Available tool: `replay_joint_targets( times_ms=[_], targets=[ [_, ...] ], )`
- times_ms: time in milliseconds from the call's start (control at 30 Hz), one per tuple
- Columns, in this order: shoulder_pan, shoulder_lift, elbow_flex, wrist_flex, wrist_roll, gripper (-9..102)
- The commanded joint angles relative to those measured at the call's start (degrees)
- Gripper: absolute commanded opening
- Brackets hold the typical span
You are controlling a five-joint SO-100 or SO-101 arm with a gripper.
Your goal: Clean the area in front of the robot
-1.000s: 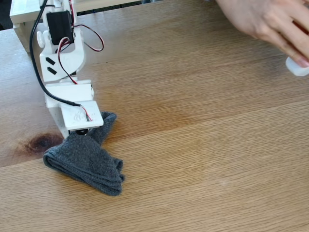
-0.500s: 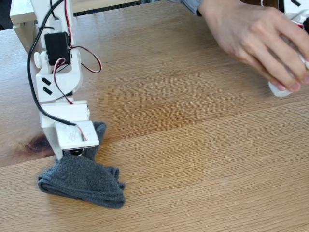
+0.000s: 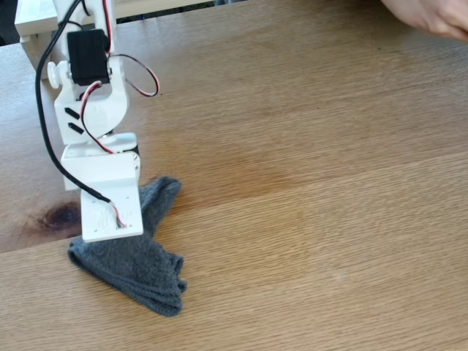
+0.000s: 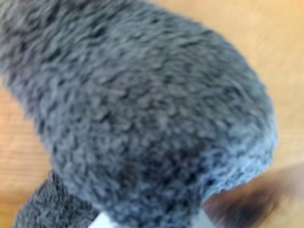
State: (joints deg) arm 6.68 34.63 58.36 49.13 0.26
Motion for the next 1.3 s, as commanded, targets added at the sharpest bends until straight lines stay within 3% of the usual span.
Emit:
replay_joint_targets(
  times_ms=[0,233,533,700,933,1100,1267],
  targets=[
    [-2.3,10.3,2.3,6.6,3.4,0],
    [-5.3,14.6,6.9,2.3,4.7,0],
    [-4.4,5.4,7.0,-27.9,3.6,0],
    [3.0,2.7,6.9,-32.2,-0.7,0],
    [13.5,3.5,6.9,-25.4,-5.1,0],
    [17.8,8.1,7.7,-11.5,-5.6,0],
    [15.9,15.6,7.8,4.3,-4.8,0]
  ],
)
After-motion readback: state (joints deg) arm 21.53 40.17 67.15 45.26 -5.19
